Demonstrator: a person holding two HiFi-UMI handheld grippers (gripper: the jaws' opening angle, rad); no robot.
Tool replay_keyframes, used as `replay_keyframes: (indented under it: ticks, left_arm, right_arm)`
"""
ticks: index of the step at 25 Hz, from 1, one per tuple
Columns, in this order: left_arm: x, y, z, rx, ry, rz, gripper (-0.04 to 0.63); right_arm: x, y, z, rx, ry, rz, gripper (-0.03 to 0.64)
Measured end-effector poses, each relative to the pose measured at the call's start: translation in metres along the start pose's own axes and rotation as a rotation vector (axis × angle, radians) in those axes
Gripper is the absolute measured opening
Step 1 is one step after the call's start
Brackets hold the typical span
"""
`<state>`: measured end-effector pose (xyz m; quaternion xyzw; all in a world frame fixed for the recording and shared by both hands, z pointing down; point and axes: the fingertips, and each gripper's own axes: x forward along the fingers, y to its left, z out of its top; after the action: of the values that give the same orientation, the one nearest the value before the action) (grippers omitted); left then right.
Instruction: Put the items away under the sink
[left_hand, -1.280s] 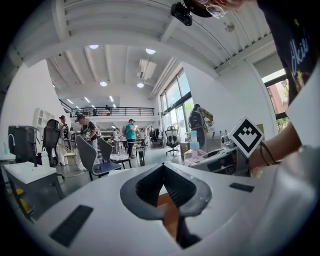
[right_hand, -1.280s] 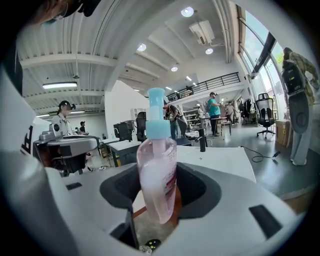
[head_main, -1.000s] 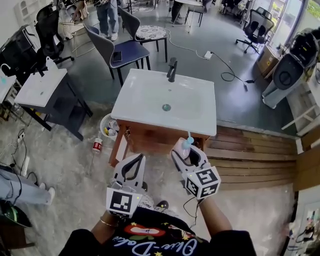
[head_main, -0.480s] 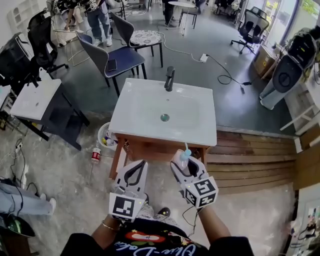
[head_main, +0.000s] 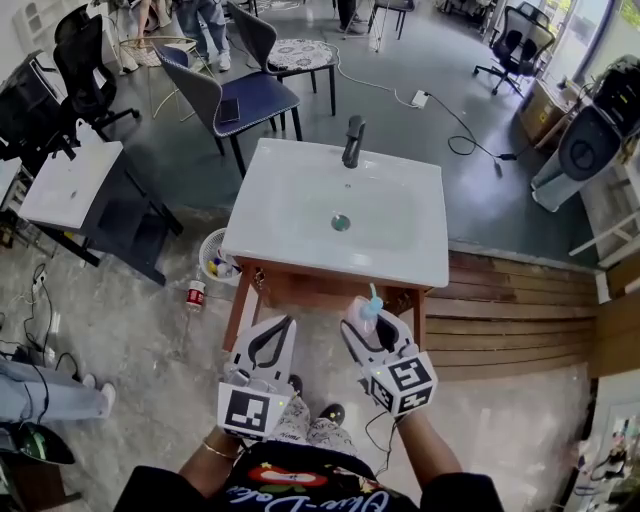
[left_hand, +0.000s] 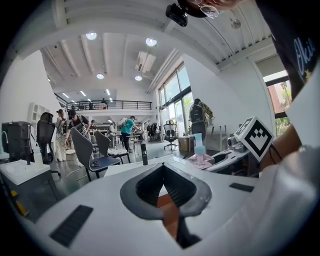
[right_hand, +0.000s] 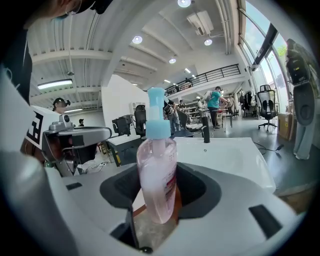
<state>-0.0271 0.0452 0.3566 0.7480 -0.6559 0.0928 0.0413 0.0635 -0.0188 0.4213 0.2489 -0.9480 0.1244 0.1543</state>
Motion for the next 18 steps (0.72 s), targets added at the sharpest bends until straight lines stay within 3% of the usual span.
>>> replay_keyframes:
  ticks: [6,18]
  left_arm:
    - [0.003,0.020,-0.019,0.026,0.047,0.022,0.008]
    - [0.023,0.028,-0.045,-0.054,0.065,0.010,0.008]
  right_arm:
    - [0.013,-0.002,-0.007,0.003,0.012,-0.011,0.215]
    - [0.029,-0.004,-0.020,0.006,0.037,-0.014,0.215]
